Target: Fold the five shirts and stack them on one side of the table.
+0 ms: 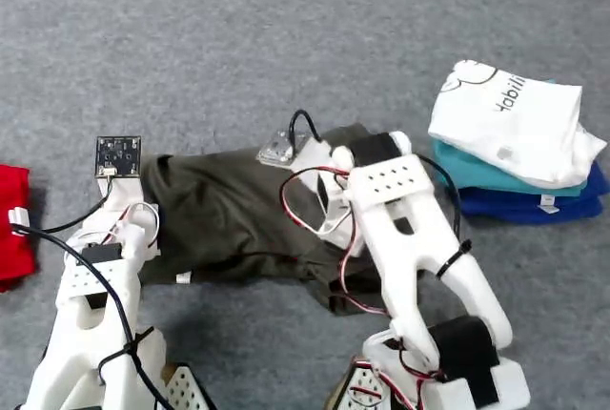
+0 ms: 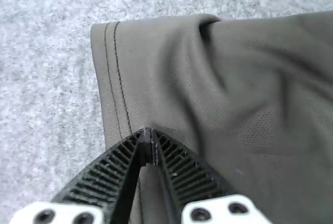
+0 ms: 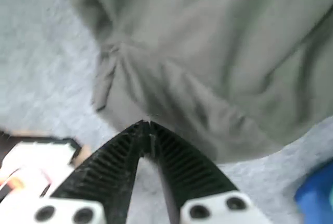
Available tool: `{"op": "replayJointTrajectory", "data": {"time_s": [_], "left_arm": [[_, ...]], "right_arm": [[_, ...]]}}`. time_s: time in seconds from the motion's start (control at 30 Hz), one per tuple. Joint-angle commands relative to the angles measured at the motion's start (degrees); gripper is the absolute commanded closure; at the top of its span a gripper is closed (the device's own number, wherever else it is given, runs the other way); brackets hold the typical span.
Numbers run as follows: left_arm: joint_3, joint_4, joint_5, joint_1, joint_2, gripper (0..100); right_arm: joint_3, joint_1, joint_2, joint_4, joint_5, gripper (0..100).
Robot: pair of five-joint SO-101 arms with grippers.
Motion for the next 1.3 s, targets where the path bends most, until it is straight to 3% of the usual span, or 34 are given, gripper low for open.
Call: {"op": "replayJointTrajectory", "data": {"time_s": [0.0, 0.13, 0.27, 0.47, 0.73, 0.97, 1.03, 1.17, 1.27], "left_arm": [[-0.4, -0.9, 0.4, -0.5, 0.0, 98], [-0.4, -0.9, 0.4, -0.5, 0.0, 98], [-0.4, -0.9, 0.4, -0.5, 0.0, 98], [-0.4, -0.9, 0.4, -0.6, 0.0, 98], [-0.4, -0.9, 0.4, -0.6, 0.0, 98], [-1.0, -0.4, 0.6, -0.8, -0.1, 98], [-2.8, 4.2, 0.4, -0.7, -0.7, 98], [-22.7, 27.9, 1.1, -3.3, -0.7, 98], [-34.7, 34.6, 5.5, -3.3, -0.4, 98]], "right_arm": [[-0.3, 1.3, 2.3, -4.4, 0.3, 99.3], [2.3, 1.4, 9.6, -4.2, 0.7, 99.3], [2.8, 1.1, 15.4, -0.9, 6.1, 99.3], [3.6, 0.6, 14.8, 5.6, 6.8, 99.3], [15.6, -13.4, 13.6, -1.6, 3.8, 99.3], [-3.0, -5.0, 4.7, 13.0, 8.3, 99.3], [-12.6, -1.6, 1.9, 16.1, 9.6, 99.3], [-29.4, 2.5, 3.0, 17.4, 9.4, 99.3], [-36.0, 3.6, 10.0, 13.9, 8.2, 99.3]]}}
